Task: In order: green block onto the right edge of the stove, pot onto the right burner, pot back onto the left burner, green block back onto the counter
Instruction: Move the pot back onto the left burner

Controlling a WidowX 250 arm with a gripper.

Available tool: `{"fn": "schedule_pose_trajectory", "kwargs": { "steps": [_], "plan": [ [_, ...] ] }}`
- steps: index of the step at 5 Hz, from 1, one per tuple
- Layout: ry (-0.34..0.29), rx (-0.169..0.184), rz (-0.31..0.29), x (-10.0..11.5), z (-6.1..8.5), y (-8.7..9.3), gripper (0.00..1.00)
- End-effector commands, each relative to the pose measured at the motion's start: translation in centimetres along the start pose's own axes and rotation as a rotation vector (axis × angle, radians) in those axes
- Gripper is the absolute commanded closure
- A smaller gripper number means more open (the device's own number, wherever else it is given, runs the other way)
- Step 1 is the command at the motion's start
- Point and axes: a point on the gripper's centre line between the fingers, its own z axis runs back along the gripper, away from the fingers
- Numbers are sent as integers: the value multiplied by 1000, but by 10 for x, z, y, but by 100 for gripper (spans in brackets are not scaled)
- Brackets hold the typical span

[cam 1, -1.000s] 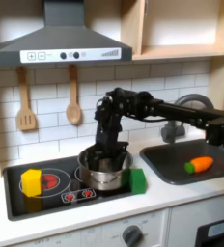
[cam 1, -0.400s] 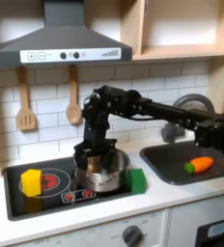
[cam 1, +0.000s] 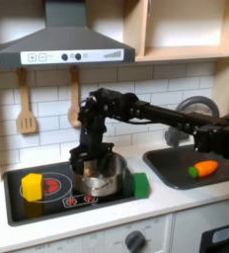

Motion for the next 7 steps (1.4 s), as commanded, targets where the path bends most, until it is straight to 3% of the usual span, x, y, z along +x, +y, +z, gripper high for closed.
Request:
{"fn": "schedule_pose_trajectory", "kwargs": {
  "steps": [1, 5, 7],
  "plan": [
    [-15, 10, 35, 13, 0, 19, 0],
    [-21, 16, 47, 26, -5, 26, 0],
    [-32, -7, 28, 24, 3, 13, 0]
  ]
}}
